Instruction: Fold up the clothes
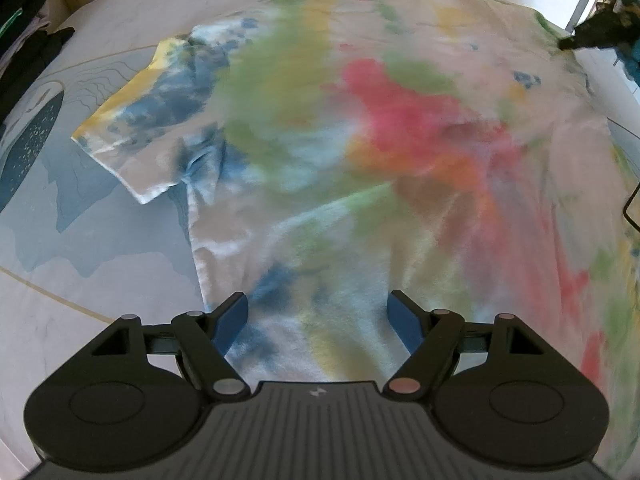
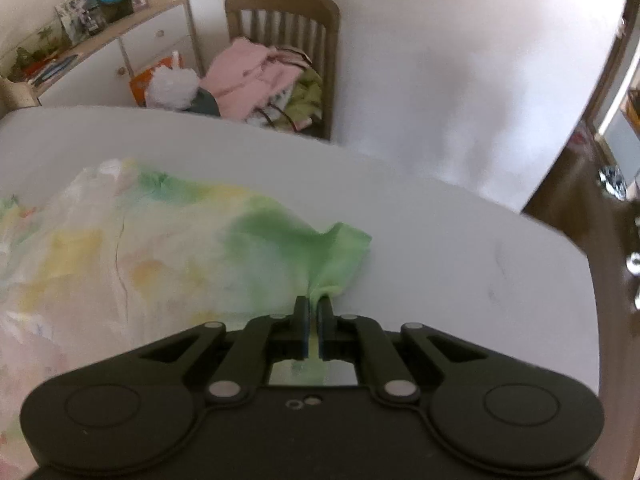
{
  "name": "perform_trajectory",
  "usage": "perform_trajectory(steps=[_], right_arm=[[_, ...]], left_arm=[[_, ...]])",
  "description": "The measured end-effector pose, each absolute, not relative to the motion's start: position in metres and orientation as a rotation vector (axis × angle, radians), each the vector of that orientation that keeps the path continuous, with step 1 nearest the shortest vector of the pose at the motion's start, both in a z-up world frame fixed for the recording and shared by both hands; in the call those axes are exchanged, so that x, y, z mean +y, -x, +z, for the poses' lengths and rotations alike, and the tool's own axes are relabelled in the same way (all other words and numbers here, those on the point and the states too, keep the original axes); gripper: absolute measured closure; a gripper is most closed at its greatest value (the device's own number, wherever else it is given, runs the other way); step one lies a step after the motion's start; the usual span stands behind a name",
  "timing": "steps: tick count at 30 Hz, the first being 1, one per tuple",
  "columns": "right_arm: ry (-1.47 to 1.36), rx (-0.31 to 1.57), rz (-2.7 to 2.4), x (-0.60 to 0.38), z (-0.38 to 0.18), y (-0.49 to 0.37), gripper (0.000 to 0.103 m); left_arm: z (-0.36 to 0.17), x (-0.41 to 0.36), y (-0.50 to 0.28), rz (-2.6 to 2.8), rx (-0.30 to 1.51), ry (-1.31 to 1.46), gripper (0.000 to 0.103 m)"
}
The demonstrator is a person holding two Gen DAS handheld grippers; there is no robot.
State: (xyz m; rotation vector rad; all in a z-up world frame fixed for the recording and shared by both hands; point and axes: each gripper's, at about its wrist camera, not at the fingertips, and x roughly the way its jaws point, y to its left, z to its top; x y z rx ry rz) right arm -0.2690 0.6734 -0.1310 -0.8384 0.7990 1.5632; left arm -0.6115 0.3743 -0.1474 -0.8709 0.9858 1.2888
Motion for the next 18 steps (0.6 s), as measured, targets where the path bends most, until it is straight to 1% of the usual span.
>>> perform_trajectory(steps=[6,7,10,14,18], right_arm=[[0.697,0.905,1.558,0.67,-0.113,0.237,0.0],[0.675,0.926,1.554,0.672,-0.112,0.231,0.0],[0.657,0.964,1.544,0.68,-0.114,0.222,0.0],[0.663,0.989,1.564,0.691,-0.121,0.222,0.0],[0.684,0.945,1.57,0.699,-0.127,0.229,0.0]], left_arm=[[-0.146,0.378,0.614,1.281,1.008,0.879,0.026],[-0.145,0.379,0.614,1.285,1.014,0.87,0.028],[-0.136,0.381,0.618,1.323,0.987,0.84,0.028],[-0.126,0.389,0.629,1.392,0.917,0.851,0.029],[-0.118,0.398,0.635,1.418,0.891,0.864,0.03]])
